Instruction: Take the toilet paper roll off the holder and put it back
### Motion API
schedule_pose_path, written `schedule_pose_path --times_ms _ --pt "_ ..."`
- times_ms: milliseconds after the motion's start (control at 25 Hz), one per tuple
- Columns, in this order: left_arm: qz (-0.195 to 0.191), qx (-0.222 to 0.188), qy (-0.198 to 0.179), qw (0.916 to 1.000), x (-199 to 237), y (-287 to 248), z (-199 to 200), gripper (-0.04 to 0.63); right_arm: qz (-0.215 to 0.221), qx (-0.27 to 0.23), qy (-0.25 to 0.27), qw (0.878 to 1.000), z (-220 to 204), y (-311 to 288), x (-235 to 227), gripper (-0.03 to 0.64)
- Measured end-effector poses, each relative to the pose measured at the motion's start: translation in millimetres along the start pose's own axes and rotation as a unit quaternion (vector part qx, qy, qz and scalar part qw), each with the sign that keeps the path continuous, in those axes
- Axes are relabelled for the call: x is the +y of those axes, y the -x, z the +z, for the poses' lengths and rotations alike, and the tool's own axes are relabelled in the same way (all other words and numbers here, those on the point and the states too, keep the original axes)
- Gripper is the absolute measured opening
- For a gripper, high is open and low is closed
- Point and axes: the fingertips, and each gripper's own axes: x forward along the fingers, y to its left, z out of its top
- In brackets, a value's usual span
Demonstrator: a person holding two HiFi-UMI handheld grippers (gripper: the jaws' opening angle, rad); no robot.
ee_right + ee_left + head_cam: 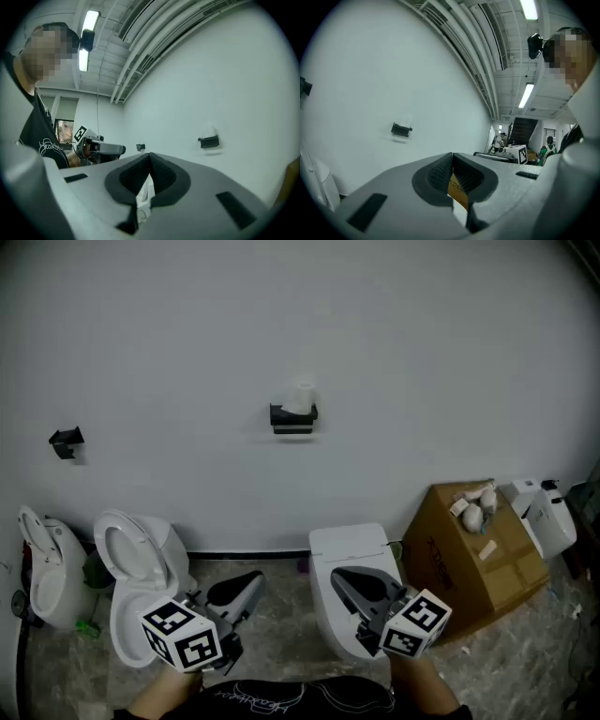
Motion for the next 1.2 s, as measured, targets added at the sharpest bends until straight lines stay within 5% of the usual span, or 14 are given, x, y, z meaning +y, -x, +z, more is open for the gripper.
schedule_pose_path --times_ms 360,600,1200 --pt "-0.011 -0.003 0.001 0.9999 16 11 0 0.006 -0.048 -0.018 0.012 0.999 6 -9 -2 0.011" --pt "-0.018 -0.005 0.003 0.9998 25 19 1 0.006 -0.057 -0.006 0.033 0.998 4 -17 5 0.168" --pt "-0.024 -0.005 0.002 0.9997 45 43 -14 0.006 -0.108 0.010 0.050 0.993 -11 -23 3 0.394"
